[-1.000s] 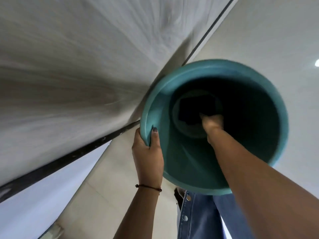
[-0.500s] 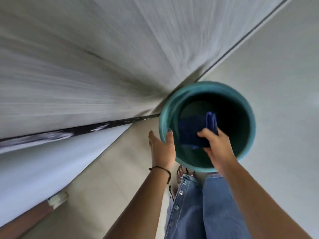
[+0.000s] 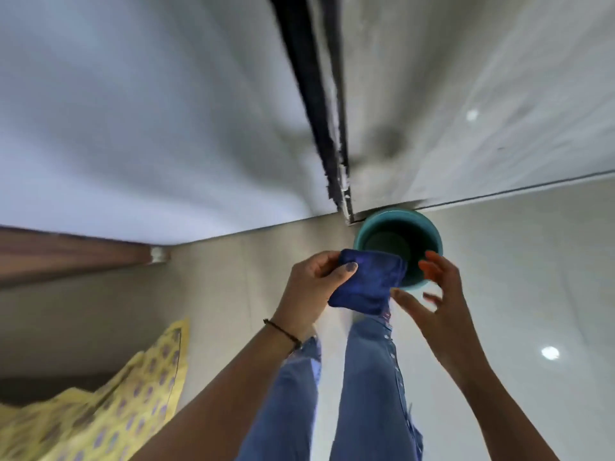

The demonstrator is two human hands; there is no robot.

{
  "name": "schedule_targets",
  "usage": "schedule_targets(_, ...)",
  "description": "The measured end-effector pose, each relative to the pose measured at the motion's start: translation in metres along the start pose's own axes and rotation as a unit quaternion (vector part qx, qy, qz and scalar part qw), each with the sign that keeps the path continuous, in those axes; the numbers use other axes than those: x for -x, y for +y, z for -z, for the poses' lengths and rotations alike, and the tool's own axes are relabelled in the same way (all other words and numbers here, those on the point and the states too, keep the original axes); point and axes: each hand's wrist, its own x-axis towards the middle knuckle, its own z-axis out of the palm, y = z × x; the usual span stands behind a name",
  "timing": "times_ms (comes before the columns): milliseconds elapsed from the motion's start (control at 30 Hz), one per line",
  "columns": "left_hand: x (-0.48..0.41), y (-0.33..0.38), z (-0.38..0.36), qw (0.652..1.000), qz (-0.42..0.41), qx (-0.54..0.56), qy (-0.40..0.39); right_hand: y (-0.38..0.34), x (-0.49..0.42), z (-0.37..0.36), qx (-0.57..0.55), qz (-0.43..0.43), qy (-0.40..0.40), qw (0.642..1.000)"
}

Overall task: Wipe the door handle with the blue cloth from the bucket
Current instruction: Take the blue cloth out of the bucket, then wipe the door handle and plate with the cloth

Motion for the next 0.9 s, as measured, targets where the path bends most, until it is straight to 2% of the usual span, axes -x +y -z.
schedule_targets(67, 0.044, 0.013, 0.039, 0.997, -0.064, -0.046, -0.014, -0.038, 0.033, -0.024, 0.087, 0.125, -0.049, 0.987)
schedule_targets(133, 0.085, 0.017, 0.081, 0.987, -0.133, -0.090, -0.010, -0.072, 0.063, -0.062, 0.193, 0.228, -0.115, 0.947)
schedule_targets(200, 0.120, 0.014, 0.124, 0.964, -0.212, -0.159, 0.015, -0.099, 0.089, -0.108, 0.285, 0.261, -0.148, 0.910)
schedule_targets(267, 0.159, 0.004, 0.174, 0.942, -0.271, -0.185, 0.074, -0.119, 0.120, -0.161, 0.304, 0.224, -0.166, 0.911)
schedule_targets(400, 0.233, -0.022, 0.279, 0.942, -0.245, -0.095, 0.208, -0.143, 0.183, -0.254, 0.210, 0.180, -0.177, 0.945)
schedule_targets(500, 0.272, -0.040, 0.355, 0.920, -0.227, -0.054, 0.313, -0.163, 0.221, -0.315, 0.085, 0.139, -0.207, 0.965)
schedule_targets(600, 0.303, -0.049, 0.420, 0.896, -0.214, -0.014, 0.388, -0.185, 0.248, -0.374, -0.009, 0.089, -0.262, 0.961)
schedule_targets(667, 0.312, -0.050, 0.452, 0.887, -0.207, -0.006, 0.413, -0.198, 0.255, -0.407, -0.098, 0.000, -0.301, 0.949)
schedule_targets(767, 0.315, -0.045, 0.500, 0.876, -0.200, 0.001, 0.438, -0.222, 0.257, -0.460, -0.218, -0.117, -0.375, 0.893)
schedule_targets(833, 0.307, -0.038, 0.530, 0.872, -0.200, -0.011, 0.447, -0.239, 0.254, -0.492, -0.256, -0.123, -0.418, 0.863)
schedule_targets(900, 0.294, -0.027, 0.566, 0.867, -0.209, -0.024, 0.451, -0.260, 0.248, -0.524, -0.274, -0.111, -0.442, 0.847)
